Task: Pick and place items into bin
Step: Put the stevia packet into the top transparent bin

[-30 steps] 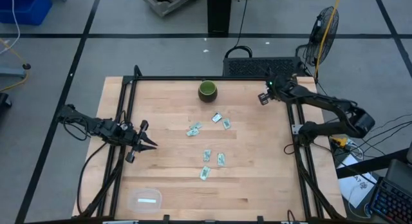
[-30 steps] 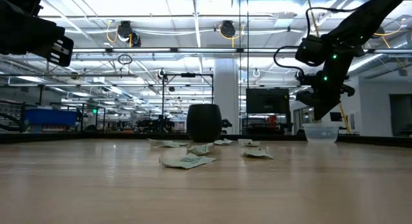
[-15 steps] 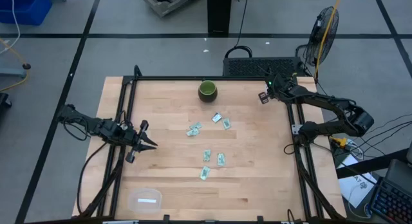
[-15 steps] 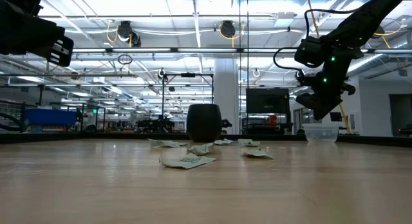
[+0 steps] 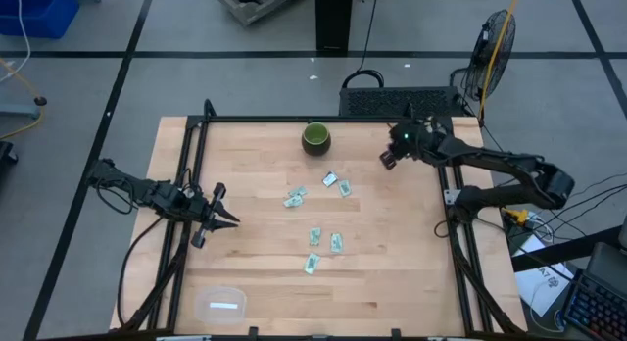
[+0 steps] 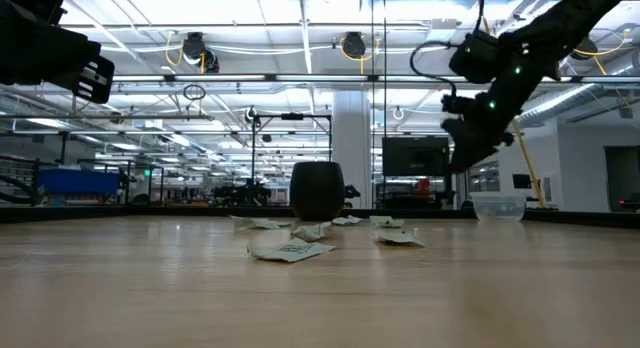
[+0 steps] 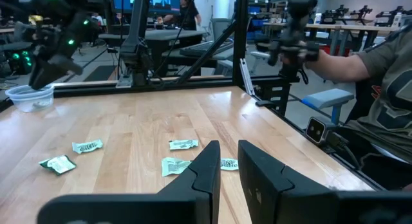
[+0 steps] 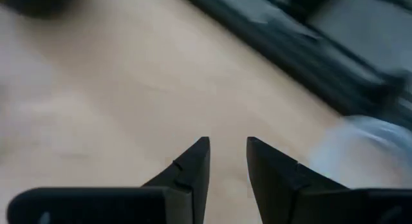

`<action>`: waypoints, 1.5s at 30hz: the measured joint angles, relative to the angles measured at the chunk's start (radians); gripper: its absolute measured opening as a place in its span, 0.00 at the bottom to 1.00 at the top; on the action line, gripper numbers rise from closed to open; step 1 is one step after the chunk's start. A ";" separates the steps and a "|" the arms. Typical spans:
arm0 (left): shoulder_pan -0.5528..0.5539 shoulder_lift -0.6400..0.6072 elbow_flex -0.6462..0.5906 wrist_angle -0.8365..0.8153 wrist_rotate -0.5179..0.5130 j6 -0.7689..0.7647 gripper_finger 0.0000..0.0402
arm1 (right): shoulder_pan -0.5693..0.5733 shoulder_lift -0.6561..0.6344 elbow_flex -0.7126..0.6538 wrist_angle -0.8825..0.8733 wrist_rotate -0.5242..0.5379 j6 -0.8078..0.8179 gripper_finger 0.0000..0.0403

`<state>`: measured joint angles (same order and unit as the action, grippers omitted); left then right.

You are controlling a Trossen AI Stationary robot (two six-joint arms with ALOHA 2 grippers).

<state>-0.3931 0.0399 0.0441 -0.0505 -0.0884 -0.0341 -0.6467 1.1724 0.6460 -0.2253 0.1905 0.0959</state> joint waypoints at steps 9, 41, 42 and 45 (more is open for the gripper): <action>0.000 0.000 0.000 0.000 0.000 0.000 0.16 | 0.342 -0.008 0.000 0.166 -0.196 -0.092 0.22; 0.000 0.000 0.000 0.000 0.000 0.000 0.16 | 0.946 0.339 -0.048 0.624 -0.016 -0.397 0.34; 0.000 0.000 0.000 0.000 0.000 0.000 0.16 | 0.959 0.346 -0.042 0.625 -0.032 -0.397 0.34; 0.000 0.000 0.000 0.000 0.000 0.000 0.16 | 0.997 0.368 -0.005 0.635 -0.036 -0.395 0.34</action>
<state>-0.3929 0.0399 0.0441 -0.0502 -0.0888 -0.0341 0.3502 1.5406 0.6409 0.4095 0.1543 -0.2991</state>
